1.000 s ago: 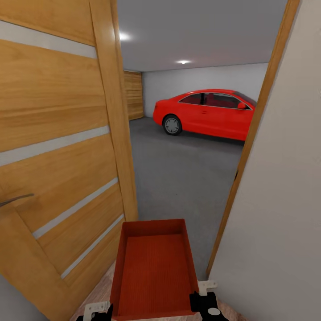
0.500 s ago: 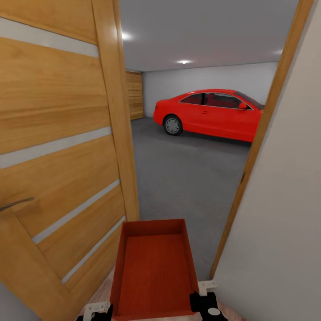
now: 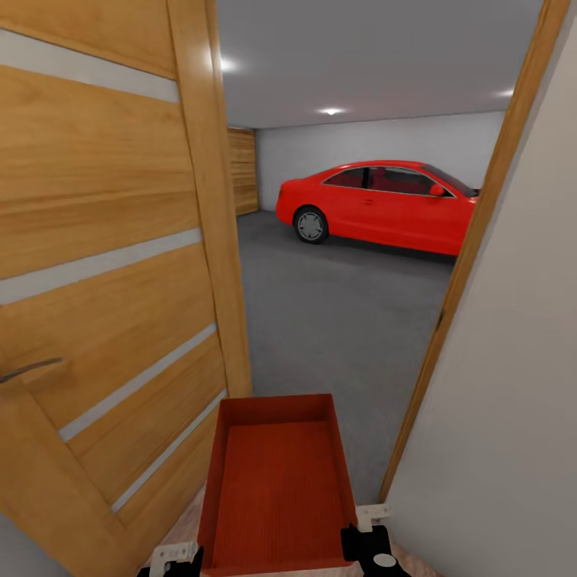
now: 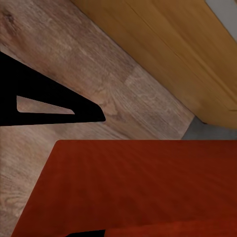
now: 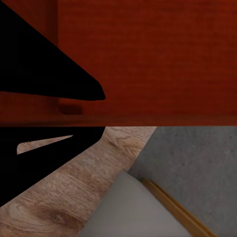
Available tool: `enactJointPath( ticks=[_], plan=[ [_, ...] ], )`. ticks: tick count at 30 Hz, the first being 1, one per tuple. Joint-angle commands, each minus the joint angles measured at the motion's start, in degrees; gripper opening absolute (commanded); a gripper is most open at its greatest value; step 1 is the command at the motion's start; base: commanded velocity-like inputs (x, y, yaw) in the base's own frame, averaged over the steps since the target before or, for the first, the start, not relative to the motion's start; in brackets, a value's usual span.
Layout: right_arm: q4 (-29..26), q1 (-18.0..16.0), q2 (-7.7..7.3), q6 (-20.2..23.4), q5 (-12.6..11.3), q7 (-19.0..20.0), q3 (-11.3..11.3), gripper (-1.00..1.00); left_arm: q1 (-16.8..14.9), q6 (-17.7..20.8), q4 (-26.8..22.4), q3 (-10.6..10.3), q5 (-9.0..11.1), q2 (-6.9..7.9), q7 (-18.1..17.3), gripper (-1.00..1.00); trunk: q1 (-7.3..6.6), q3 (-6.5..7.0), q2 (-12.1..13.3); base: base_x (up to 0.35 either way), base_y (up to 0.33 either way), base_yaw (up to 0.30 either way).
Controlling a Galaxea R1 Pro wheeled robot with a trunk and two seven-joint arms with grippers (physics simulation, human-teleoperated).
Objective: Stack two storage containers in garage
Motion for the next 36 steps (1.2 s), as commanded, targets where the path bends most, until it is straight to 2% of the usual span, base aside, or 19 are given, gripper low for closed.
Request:
enactJointPath(
  ticks=[1,13,36],
  plan=[
    [-0.35,-0.11,-0.04,-0.14,0.16,-0.53,-2.67,-1.00,0.01,-0.03,0.10,1.03,0.01,0.77,0.04,-1.00,0.00,-0.07,-0.05,0.001,0.130,0.000],
    [-0.32,-0.11,-0.04,-0.14,0.18,-0.53,-2.67,-1.00,0.01,-0.03,0.10,1.03,0.01,0.78,0.04,-1.00,0.00,-0.07,-0.05,0.070,0.216,0.000],
    [-0.31,-0.11,-0.04,-0.14,0.16,-0.53,-2.67,-1.00,0.01,-0.03,0.10,1.03,0.01,0.76,0.04,-1.00,0.00,-0.07,-0.05,0.004,0.009,-0.095]
  ],
)
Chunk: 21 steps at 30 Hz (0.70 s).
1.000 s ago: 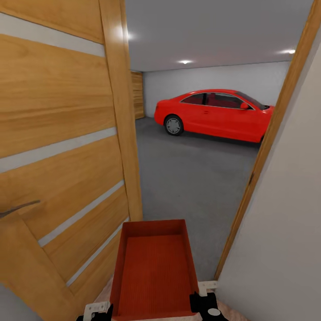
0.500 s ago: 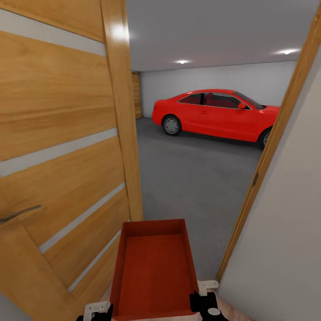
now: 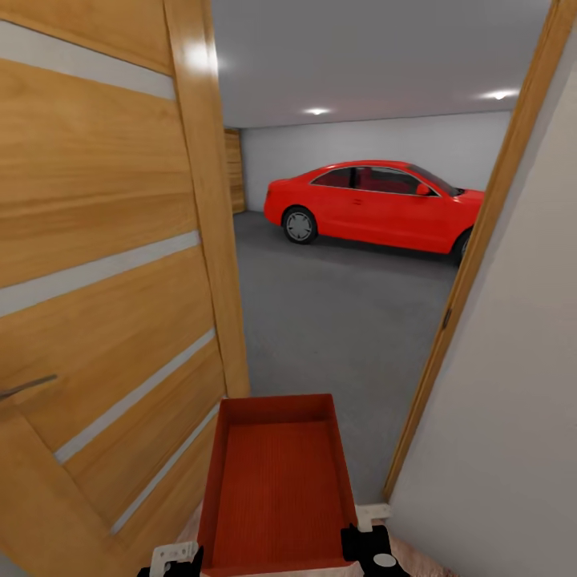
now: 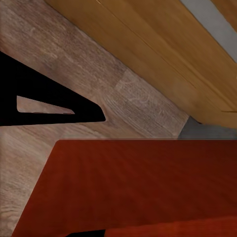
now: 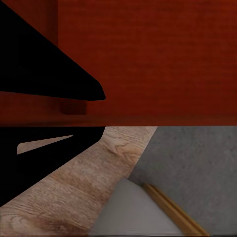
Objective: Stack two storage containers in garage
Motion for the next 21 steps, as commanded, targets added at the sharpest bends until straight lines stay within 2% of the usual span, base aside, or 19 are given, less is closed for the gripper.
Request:
enactJointPath(
  ticks=[1,8,16,21],
  plan=[
    [-0.29,-0.12,-0.04,-0.15,0.08,-0.52,-2.64,-1.00,0.03,-0.03,0.08,1.03,0.01,0.77,0.04,-1.00,0.00,-0.07,-0.05,0.000,0.000,-0.206],
    [-0.26,-0.12,-0.04,-0.15,0.11,-0.52,-2.64,-1.00,0.03,-0.03,0.08,1.03,0.01,0.78,0.04,-1.00,0.00,-0.07,-0.05,0.003,0.029,-0.095],
    [-0.30,-0.12,-0.04,-0.15,0.09,-0.52,-2.64,-1.00,0.03,-0.03,0.08,1.03,0.01,0.78,0.02,-1.00,0.00,-0.07,-0.05,0.094,0.230,-0.007],
    [-0.28,-0.12,-0.04,-0.15,0.11,-0.52,-2.64,-1.00,0.03,-0.03,0.08,1.03,0.01,0.78,0.04,-1.00,0.00,-0.07,-0.05,0.042,0.071,-0.001]
  ],
)
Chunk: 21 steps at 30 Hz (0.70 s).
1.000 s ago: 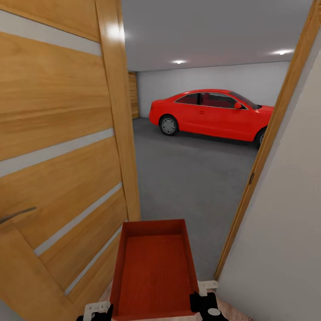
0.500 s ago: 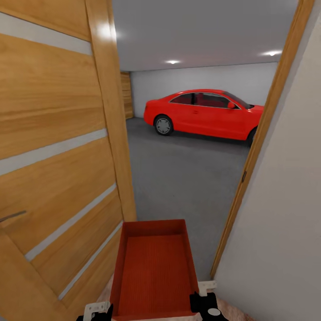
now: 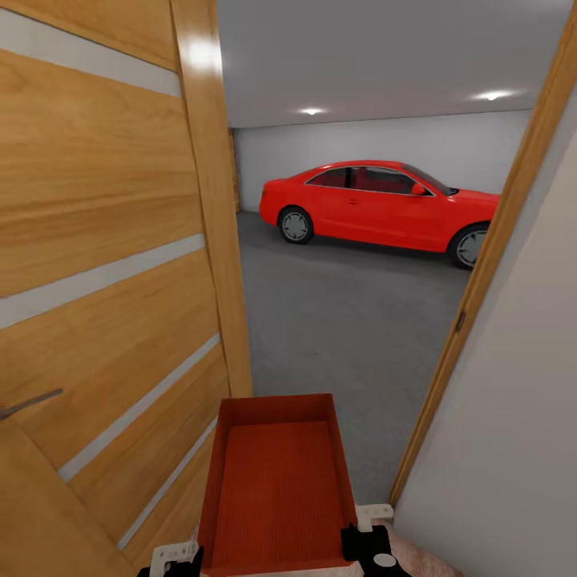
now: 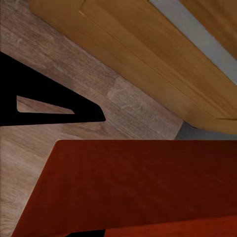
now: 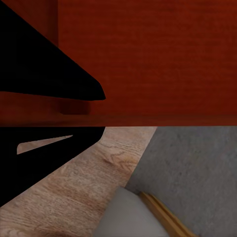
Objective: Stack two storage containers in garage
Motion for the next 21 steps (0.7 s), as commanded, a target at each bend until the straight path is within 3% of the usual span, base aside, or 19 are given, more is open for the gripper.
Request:
enactJointPath(
  ticks=[1,6,15,21],
  plan=[
    [-0.31,-0.11,-0.04,-0.14,0.08,-0.52,-2.62,-1.00,0.02,-0.03,0.10,1.03,0.01,0.77,0.03,-1.00,0.00,-0.07,-0.05,0.014,0.024,0.000],
    [-0.30,-0.11,-0.04,-0.14,0.07,-0.52,-2.62,-1.00,0.02,-0.03,0.10,1.03,0.01,0.76,0.02,-1.00,0.00,-0.05,-0.05,0.005,0.009,-0.053],
    [-0.27,-0.11,-0.04,-0.14,0.07,-0.52,-2.62,-1.00,0.02,-0.03,0.10,1.03,0.01,0.77,0.03,-1.00,0.00,0.15,-0.05,0.001,0.001,-0.216],
    [-0.30,-0.11,-0.04,-0.14,0.08,-0.52,-2.62,-1.00,0.02,-0.03,0.10,1.03,0.01,0.77,0.04,-1.00,0.00,0.20,-0.05,0.000,0.000,-0.077]
  ],
)
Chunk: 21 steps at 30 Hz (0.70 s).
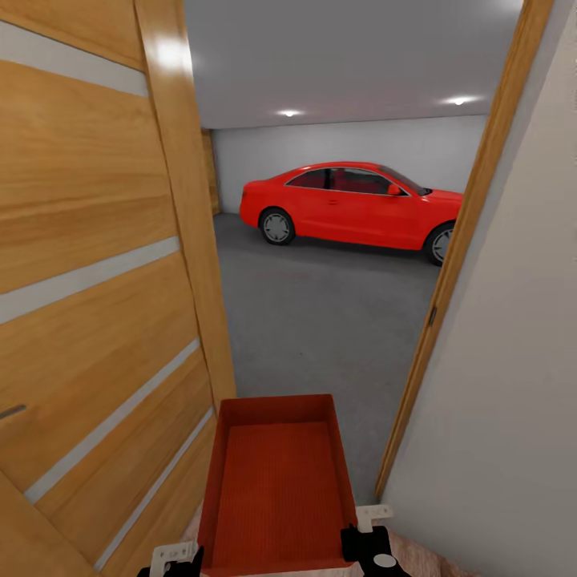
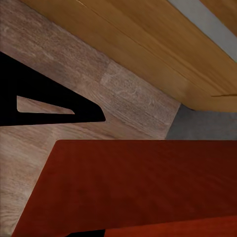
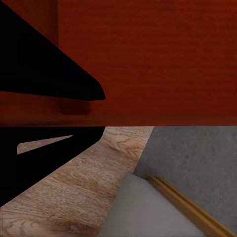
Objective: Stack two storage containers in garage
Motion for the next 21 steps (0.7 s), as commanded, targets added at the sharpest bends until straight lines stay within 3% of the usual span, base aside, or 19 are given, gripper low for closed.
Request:
enactJointPath(
  ticks=[1,21],
  plan=[
    [-0.45,-0.11,-0.04,-0.16,0.41,-0.50,-2.72,-1.00,0.01,-0.02,0.08,1.04,0.03,0.77,0.04,-1.00,0.00,-0.06,-0.05,0.000,0.000,-0.019],
    [-0.49,-0.11,-0.04,-0.16,0.40,-0.50,-2.72,-1.00,0.01,-0.02,0.08,1.04,0.03,0.76,0.04,-1.00,0.00,-0.06,-0.05,0.000,0.000,-0.003]
  ],
)
